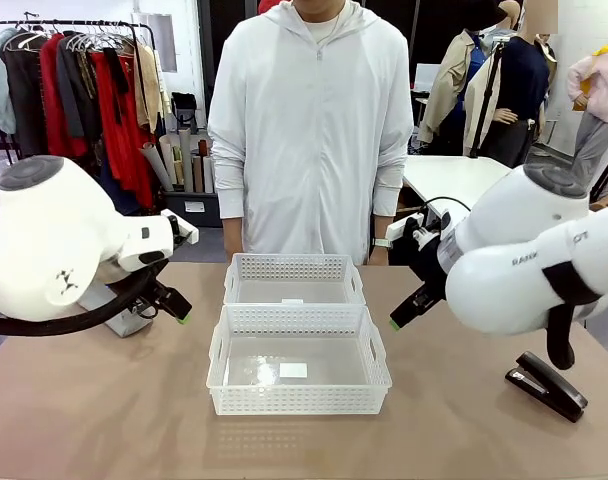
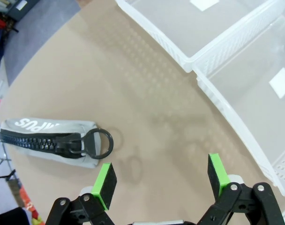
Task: Distribute items into two baskets.
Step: Pick up the Pencil pouch that the person points to.
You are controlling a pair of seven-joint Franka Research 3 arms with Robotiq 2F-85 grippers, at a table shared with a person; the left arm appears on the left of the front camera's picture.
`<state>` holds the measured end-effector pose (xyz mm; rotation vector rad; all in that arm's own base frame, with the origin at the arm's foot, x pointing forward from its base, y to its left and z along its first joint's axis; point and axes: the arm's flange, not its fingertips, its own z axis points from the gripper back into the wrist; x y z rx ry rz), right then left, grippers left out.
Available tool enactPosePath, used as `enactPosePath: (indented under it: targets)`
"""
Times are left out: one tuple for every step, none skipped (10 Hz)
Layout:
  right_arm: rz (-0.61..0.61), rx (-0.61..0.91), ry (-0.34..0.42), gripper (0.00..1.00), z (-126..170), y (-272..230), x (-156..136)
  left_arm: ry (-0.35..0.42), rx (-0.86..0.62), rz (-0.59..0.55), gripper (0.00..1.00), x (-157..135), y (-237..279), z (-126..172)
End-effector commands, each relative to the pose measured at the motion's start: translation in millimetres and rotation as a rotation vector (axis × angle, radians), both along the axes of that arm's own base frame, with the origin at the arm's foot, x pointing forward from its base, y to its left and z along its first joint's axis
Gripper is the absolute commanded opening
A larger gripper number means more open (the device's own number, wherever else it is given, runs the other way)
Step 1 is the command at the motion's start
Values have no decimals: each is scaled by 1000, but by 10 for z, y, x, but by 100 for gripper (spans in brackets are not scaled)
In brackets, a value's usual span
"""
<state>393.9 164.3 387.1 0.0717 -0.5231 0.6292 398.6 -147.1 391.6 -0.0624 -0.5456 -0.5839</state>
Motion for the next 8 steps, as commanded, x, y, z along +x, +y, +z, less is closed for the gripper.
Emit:
enactPosePath:
  targets:
    - [40, 52, 26, 100, 346, -261, 29, 52, -70, -22, 100, -8, 294, 339]
    - [43, 79, 29, 100, 499, -397, 20, 74, -110, -26, 100, -20, 445, 478]
    - [30, 102, 40, 100, 625, -567, 17, 88, -156, -48, 100, -64, 604, 612]
    - [44, 141, 54, 100, 743, -760, -3, 126, -224, -95, 100, -112, 831, 733]
    - [55, 180, 63, 100, 825, -923, -38, 137, -263, -116, 100, -176, 990, 812]
    - [66, 216, 67, 100, 894, -1095, -73, 125, -284, -133, 100, -249, 1111, 888]
    - [67, 239, 67, 100, 950, -1257, -117, 113, -300, -138, 100, -338, 1209, 960]
    - [60, 264, 52, 100, 1005, -1411, -177, 89, -308, -143, 100, -475, 1282, 1038]
